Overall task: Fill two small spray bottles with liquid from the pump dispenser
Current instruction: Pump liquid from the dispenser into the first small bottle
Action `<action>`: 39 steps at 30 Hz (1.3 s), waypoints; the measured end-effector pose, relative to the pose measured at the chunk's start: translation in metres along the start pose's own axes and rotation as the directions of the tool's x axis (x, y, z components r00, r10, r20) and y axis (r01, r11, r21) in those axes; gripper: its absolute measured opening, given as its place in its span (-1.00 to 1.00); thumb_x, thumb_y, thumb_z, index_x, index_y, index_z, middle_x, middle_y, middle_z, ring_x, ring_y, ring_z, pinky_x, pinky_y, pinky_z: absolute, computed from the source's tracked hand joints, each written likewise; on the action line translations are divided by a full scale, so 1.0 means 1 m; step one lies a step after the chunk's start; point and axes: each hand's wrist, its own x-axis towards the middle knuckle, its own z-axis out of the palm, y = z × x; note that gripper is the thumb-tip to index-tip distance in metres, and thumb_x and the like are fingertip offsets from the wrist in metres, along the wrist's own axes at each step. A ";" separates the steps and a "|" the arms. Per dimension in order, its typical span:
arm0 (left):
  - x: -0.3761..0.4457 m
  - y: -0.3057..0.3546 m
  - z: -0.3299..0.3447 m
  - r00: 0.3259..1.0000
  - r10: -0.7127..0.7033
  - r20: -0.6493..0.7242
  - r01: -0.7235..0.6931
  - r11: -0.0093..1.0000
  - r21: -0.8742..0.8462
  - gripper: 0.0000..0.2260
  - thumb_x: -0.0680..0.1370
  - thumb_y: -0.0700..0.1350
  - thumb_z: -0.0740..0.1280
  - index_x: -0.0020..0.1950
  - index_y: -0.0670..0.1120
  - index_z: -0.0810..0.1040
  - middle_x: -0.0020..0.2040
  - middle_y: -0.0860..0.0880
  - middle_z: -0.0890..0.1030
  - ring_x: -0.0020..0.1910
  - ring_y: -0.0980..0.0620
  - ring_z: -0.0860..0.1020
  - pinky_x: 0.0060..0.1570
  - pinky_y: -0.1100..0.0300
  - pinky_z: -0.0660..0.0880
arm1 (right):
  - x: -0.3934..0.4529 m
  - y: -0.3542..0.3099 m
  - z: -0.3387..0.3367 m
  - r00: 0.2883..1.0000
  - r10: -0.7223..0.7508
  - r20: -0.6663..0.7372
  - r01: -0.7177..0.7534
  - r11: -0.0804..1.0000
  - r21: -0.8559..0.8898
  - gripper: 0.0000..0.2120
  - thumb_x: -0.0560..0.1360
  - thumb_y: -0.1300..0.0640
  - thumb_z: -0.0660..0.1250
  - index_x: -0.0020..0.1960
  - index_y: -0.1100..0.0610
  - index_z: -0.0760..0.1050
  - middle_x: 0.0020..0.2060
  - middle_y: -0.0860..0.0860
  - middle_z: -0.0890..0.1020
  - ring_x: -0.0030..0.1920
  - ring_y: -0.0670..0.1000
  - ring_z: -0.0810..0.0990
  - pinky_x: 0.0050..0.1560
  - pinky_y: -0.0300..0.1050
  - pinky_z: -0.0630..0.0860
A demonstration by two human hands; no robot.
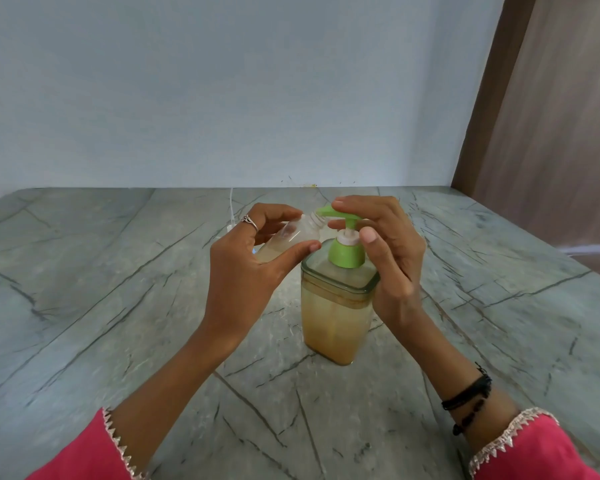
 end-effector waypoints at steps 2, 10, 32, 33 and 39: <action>0.000 0.000 0.000 1.000 0.001 -0.003 -0.001 1.000 -0.006 -0.72 0.32 0.01 0.46 -0.02 0.15 0.50 -0.06 0.23 0.59 -0.03 0.28 0.57 -0.05 0.47 0.45 | 0.001 0.000 0.001 1.000 -0.006 -0.020 0.006 1.000 0.019 -0.72 0.54 0.16 0.10 0.09 0.19 0.54 -0.02 0.10 0.57 -0.02 0.03 0.64 -0.05 0.02 0.59; -0.003 -0.007 0.000 1.000 0.024 0.008 -0.024 1.000 -0.012 -0.70 0.32 0.00 0.49 -0.01 0.17 0.51 -0.03 0.14 0.62 -0.02 0.17 0.60 -0.01 0.36 0.51 | 0.007 -0.005 0.007 0.993 0.064 -0.102 -0.066 0.998 -0.017 -0.80 0.53 0.01 0.21 -0.11 0.00 0.60 -0.24 -0.11 0.59 -0.18 0.13 0.62 -0.27 0.23 0.54; -0.001 -0.003 0.000 0.999 0.033 0.003 -0.033 0.999 -0.003 -0.71 0.32 0.02 0.50 -0.02 0.17 0.50 -0.07 0.20 0.61 -0.05 0.22 0.59 -0.06 0.41 0.50 | 0.002 -0.003 0.004 0.996 0.030 -0.082 -0.029 0.999 0.018 -0.79 0.54 0.12 0.16 0.01 0.05 0.58 -0.10 0.10 0.62 -0.13 0.25 0.62 -0.18 0.26 0.51; -0.001 -0.003 0.000 0.999 0.032 0.005 -0.032 0.999 -0.007 -0.70 0.31 0.04 0.51 -0.03 0.18 0.50 -0.09 0.20 0.62 -0.06 0.21 0.60 -0.07 0.41 0.50 | 0.002 -0.003 0.004 0.995 0.040 -0.093 -0.039 0.999 0.012 -0.79 0.54 0.11 0.18 -0.02 0.04 0.59 -0.12 0.06 0.62 -0.15 0.25 0.62 -0.20 0.28 0.50; -0.001 -0.006 -0.003 0.999 0.023 0.039 -0.023 1.000 -0.004 -0.69 0.28 0.06 0.52 -0.04 0.19 0.52 -0.06 0.21 0.63 -0.03 0.22 0.60 -0.04 0.40 0.50 | 0.004 -0.004 0.006 0.993 0.045 -0.105 -0.050 0.998 -0.045 -0.79 0.54 0.05 0.20 -0.09 0.05 0.60 -0.23 -0.06 0.61 -0.19 0.20 0.61 -0.27 0.24 0.50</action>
